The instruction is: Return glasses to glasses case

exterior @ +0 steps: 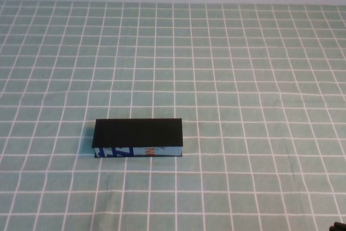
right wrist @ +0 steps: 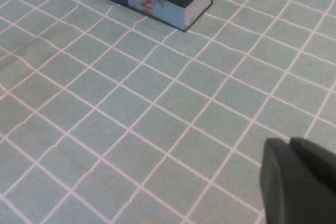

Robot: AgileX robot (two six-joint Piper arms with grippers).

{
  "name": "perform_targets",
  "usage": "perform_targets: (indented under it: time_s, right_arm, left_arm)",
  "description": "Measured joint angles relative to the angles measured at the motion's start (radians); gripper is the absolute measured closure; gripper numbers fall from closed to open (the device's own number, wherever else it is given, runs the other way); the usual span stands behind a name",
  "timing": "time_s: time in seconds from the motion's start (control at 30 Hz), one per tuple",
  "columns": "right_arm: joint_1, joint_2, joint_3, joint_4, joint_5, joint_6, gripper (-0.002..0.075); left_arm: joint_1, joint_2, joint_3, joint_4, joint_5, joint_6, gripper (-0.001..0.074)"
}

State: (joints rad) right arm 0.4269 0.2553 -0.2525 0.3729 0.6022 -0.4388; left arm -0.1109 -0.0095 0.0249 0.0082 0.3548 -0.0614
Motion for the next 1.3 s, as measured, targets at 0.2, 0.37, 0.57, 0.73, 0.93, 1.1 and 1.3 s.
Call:
perform_targets:
  time_s: [0.2, 0.37, 0.57, 0.73, 0.93, 1.1, 1.3]
  right_arm:
    - [0.0, 0.0, 0.0, 0.0, 0.0, 0.0, 0.0737]
    - [-0.002, -0.004, 0.0, -0.006, 0.0, 0.0, 0.0737]
    - [-0.08, -0.123, 0.038, -0.087, -0.047, 0.0, 0.0737]
    - [-0.19, -0.241, 0.106, -0.073, -0.118, 0.0, 0.0737]
    - [-0.314, -0.264, 0.235, -0.072, -0.205, 0.007, 0.0737]
    - [-0.329, -0.264, 0.277, -0.205, -0.238, 0.203, 0.0737]
    - [-0.347, -0.264, 0.277, -0.334, -0.247, 0.397, 0.0737]
  left_arm:
    - [0.0, 0.0, 0.0, 0.0, 0.0, 0.0, 0.0734]
    - [0.0, 0.0, 0.0, 0.0, 0.0, 0.0, 0.0734]
    - [0.0, 0.0, 0.0, 0.0, 0.0, 0.0, 0.0734]
    - [0.0, 0.0, 0.0, 0.0, 0.0, 0.0, 0.0734]
    - [0.0, 0.0, 0.0, 0.0, 0.0, 0.0, 0.0733]
    - [0.0, 0.0, 0.0, 0.0, 0.0, 0.0, 0.0734]
    - [0.0, 0.0, 0.0, 0.0, 0.0, 0.0, 0.0734]
